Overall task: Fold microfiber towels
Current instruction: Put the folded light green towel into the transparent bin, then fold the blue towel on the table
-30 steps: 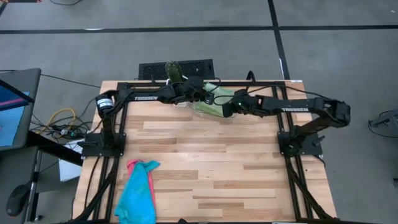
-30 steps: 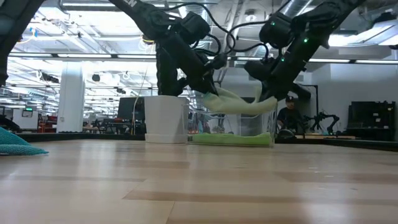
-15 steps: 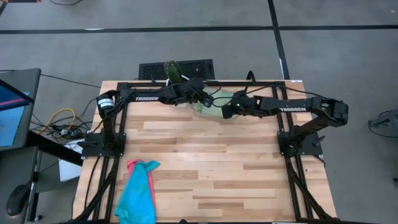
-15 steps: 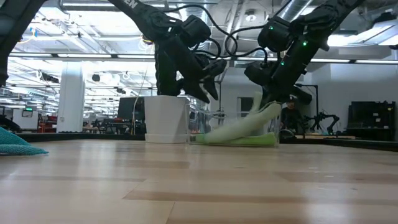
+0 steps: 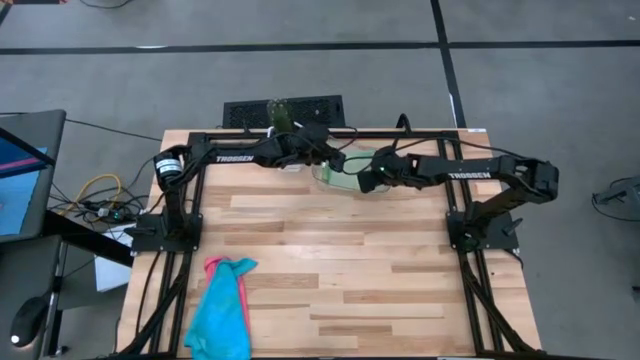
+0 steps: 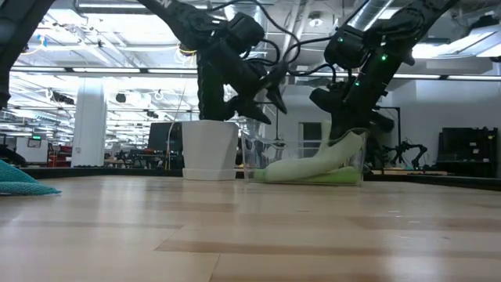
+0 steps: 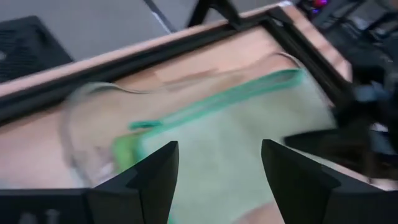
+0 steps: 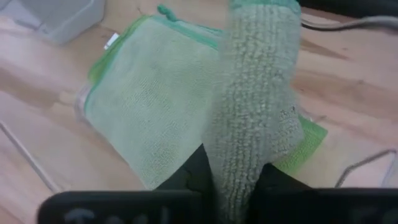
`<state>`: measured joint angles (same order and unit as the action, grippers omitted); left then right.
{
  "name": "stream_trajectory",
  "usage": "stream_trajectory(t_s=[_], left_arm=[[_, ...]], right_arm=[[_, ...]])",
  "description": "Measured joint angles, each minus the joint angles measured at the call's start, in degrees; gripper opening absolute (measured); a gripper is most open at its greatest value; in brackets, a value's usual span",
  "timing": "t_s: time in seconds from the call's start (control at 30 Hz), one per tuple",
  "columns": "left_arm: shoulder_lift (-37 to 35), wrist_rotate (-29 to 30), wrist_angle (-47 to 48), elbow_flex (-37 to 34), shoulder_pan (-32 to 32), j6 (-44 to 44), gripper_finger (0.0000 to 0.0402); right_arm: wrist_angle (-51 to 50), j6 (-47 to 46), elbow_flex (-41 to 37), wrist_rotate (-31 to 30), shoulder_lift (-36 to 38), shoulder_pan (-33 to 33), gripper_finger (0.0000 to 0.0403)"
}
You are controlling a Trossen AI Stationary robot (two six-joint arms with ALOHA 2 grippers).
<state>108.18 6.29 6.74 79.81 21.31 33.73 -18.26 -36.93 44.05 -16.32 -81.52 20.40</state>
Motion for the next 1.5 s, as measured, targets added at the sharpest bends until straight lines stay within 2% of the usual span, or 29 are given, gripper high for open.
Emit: stream_trajectory(t_s=[0.17, 0.27, 0.37, 0.53, 0.63, 0.7, 0.77, 0.83, 0.9, 0.97, 1.03, 1.17, 1.27, 1.33, 1.4, 1.5], left_arm=[[0.0, -2.67, -1.68, 0.59, -0.87, 0.47, 0.0222], [0.0, -3.04, -0.71, 2.27, -1.41, -0.14, 0.0222], [0.0, -3.58, 0.88, 4.58, -2.19, -1.1, 0.0222], [-0.06, -5.72, 7.85, 9.99, -3.94, -3.96, 0.0222], [-0.92, -9.73, 14.37, 13.39, -6.37, -7.04, 0.0222], [-2.9, -12.37, 19.58, 15.23, -8.7, -8.97, 0.0222], [-5.72, -12.42, 26.57, 16.61, -11.99, -9.63, 0.0222], [-8.94, -8.9, 35.21, 16.81, -16.71, -8.61, 0.0222], [-11.83, -0.98, 44.26, 16.78, -23.34, -5.06, 0.0222], [-14.04, 8.84, 52.87, 16.53, -30.77, 1.02, 0.0222], [-15.16, 14.97, 59.91, 16.18, -38.16, 8.57, 0.0222], [-15.38, 20.74, 62.92, 13.52, -51.06, 24.72, 0.0222], [-15.43, 28.29, 62.5, 9.52, -56.83, 33.53, 0.0222], [-15.39, 29.73, 64.6, 5.43, -57.59, 39.36, 0.022], [-15.6, 28.13, 67.02, 0.66, -57.03, 42.64, 0.0215], [-15.78, 23.82, 64.54, -7.15, -54.7, 41.81, 0.0208]], right_arm=[[-1.53, 2.79, 0.47, -0.56, 1.11, 0.19, 0.0157], [-8.04, 2.75, 2.99, -2.72, 2.34, 0.51, 0.021], [-13.84, 2.72, 5.64, -5.32, 3.94, 0.48, 0.0245], [-22.52, 2.67, 8.44, -8.31, 7.37, -1.35, 0.0255], [-24.9, 2.59, 8.59, -10.8, 11.34, -3.9, 0.025], [-25.56, 2.11, 8.59, -10.67, 14.33, -6.25, 0.0246], [-26.81, 0.05, 8.59, -9.17, 16.85, -9.89, 0.0243], [-26.91, -2.11, 8.21, -6.41, 18.78, -14.72, 0.0242], [-28.46, -5.13, 8.04, -5.75, 19.7, -20.07, 0.024], [-29.09, -7.97, 8.02, -7.61, 19.58, -25.56, 0.024], [-29.47, -10.17, 8.0, -10.38, 18.51, -30.77, 0.024], [-28.75, -13.45, 7.98, -14.12, 14.89, -38.09, 0.024], [-27.86, -14.2, 7.93, -15.02, 11.52, -41.33, 0.024], [-26.69, -14.64, 7.96, -15.08, 9.18, -42.7, 0.024], [-25.83, -15.69, 7.94, -15.08, 6.87, -43.82, 0.024], [-25.16, -16.2, 7.93, -15.02, 3.7, -44.75, 0.024]])
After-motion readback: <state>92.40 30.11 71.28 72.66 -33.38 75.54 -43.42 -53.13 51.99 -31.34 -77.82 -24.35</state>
